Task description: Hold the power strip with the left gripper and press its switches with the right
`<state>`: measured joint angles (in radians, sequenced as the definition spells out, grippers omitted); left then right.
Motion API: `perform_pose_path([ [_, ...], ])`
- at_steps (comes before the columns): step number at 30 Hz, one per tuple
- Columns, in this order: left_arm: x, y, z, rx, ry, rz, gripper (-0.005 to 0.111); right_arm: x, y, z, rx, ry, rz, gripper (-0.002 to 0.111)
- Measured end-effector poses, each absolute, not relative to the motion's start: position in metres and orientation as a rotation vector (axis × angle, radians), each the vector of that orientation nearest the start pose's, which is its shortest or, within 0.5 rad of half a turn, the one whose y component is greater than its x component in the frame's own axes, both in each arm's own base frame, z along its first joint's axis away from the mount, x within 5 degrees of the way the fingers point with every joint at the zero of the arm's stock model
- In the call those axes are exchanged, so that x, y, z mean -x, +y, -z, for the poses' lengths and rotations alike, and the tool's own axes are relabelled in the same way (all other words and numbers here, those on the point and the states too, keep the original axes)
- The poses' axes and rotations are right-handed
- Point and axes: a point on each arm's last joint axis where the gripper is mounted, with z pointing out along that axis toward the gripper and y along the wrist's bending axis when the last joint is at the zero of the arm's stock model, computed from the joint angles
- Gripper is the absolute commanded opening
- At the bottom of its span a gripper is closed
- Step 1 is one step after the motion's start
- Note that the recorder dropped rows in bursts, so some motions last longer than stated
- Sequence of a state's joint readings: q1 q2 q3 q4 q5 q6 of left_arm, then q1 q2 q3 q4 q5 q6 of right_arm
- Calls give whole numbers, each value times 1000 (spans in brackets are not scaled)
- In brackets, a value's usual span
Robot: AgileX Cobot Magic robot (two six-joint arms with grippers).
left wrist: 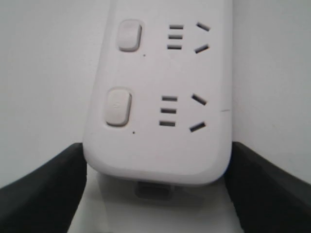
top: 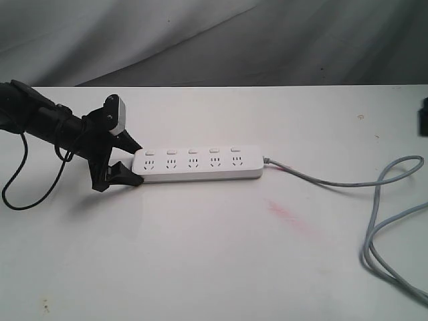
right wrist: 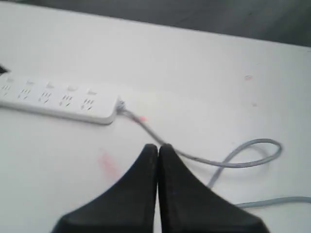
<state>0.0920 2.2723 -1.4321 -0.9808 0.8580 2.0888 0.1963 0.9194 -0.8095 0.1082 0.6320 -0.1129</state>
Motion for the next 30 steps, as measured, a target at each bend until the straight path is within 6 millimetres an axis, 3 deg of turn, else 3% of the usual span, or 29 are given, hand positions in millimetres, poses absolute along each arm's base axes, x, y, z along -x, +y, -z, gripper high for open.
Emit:
perform_pose_path([
  [3,-430,-18,-90,-1513,1969,471,66,-201,77,-317,508,2296,-235,0],
  [6,-430,-18,-90,-1513,1969,471,66,-221,100,-318,661,2317,-258,0],
  [12,-430,-18,-90,-1513,1969,471,66,-313,161,-332,1144,2252,-316,0],
  [14,-430,-18,-90,-1513,1969,471,66,-342,179,-332,1211,2179,-365,0],
  [17,-430,-18,-90,-1513,1969,471,66,-369,198,-322,1324,2077,-427,0],
  [22,-430,-18,-90,-1513,1969,471,66,-391,223,-266,1489,1961,-621,0],
  [25,-430,-18,-90,-1513,1969,471,66,-396,231,-249,1513,1946,-631,0],
  [27,-430,-18,-90,-1513,1969,471,66,-396,247,-240,1532,1892,-577,1],
  [30,-430,-18,-90,-1513,1969,471,66,-399,262,-230,1517,1854,-532,21],
])
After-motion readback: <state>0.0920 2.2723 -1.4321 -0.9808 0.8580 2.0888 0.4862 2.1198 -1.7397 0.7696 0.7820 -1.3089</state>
